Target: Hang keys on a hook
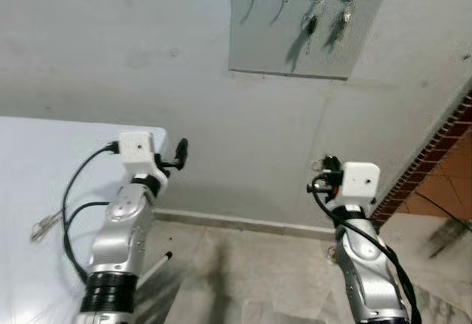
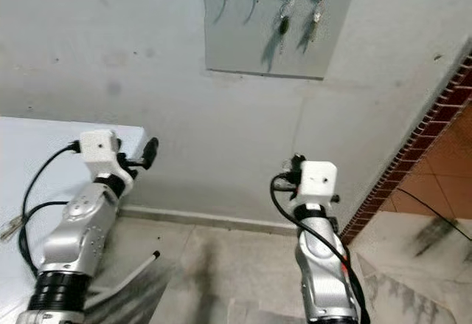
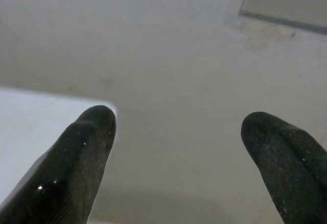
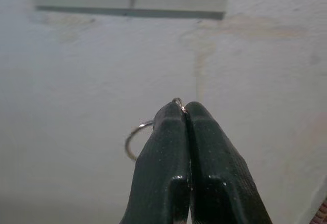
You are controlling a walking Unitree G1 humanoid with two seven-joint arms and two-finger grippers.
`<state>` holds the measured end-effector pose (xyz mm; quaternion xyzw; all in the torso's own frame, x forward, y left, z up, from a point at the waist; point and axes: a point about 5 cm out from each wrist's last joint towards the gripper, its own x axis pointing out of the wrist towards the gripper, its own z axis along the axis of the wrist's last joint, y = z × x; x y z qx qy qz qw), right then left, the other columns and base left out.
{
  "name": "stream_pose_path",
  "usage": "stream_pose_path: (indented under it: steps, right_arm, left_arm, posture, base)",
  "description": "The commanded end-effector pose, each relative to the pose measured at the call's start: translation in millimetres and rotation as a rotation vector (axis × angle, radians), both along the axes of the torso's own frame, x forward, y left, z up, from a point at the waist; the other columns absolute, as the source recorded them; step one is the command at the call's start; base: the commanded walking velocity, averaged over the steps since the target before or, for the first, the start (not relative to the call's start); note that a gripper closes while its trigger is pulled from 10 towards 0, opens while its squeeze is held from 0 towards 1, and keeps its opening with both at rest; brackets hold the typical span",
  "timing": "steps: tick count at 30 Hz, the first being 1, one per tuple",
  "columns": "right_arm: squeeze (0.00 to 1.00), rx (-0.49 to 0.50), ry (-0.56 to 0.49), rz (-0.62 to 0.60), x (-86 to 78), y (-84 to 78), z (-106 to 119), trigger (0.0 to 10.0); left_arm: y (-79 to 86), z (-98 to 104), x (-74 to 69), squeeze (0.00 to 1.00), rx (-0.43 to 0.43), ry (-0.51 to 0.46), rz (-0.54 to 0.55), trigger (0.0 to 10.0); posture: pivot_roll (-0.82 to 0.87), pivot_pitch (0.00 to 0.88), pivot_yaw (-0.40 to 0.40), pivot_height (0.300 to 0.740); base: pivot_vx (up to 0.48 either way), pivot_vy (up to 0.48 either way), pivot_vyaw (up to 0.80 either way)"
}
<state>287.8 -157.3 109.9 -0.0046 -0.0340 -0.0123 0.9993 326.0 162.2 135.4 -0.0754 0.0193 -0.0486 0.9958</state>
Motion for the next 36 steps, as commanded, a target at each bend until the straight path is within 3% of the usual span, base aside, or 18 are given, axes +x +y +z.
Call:
stream_pose_path:
  steps: [1, 24, 36]
  right_arm:
    - [0.00, -0.004, -0.009, -0.013, 0.1, -5.6, 2.7, 10.0]
    - [0.00, -0.008, -0.012, 0.004, 2.3, -3.1, 4.2, 10.0]
    - [0.00, -0.030, -0.017, 0.048, 5.0, -2.5, 6.5, 10.0]
  left_arm:
    - [-6.2, -0.7, -0.8, 0.00, -0.002, 0.005, -0.025, 10.0]
    - [-6.7, 0.2, 1.0, 0.00, -0.005, 0.003, -0.006, 10.0]
    - [-8.1, 7.0, 1.8, 0.00, 0.021, -0.046, 0.030, 10.0]
  posture:
    - [-0.01, 0.000, 0.017, 0.740]
    - [-0.01, 0.000, 0.011, 0.740]
    - [-0.01, 0.000, 0.002, 0.740]
  base:
    - [0.319, 0.000, 0.00]
    - [0.315, 0.000, 0.00]
    - [0.000, 0.000, 0.00]
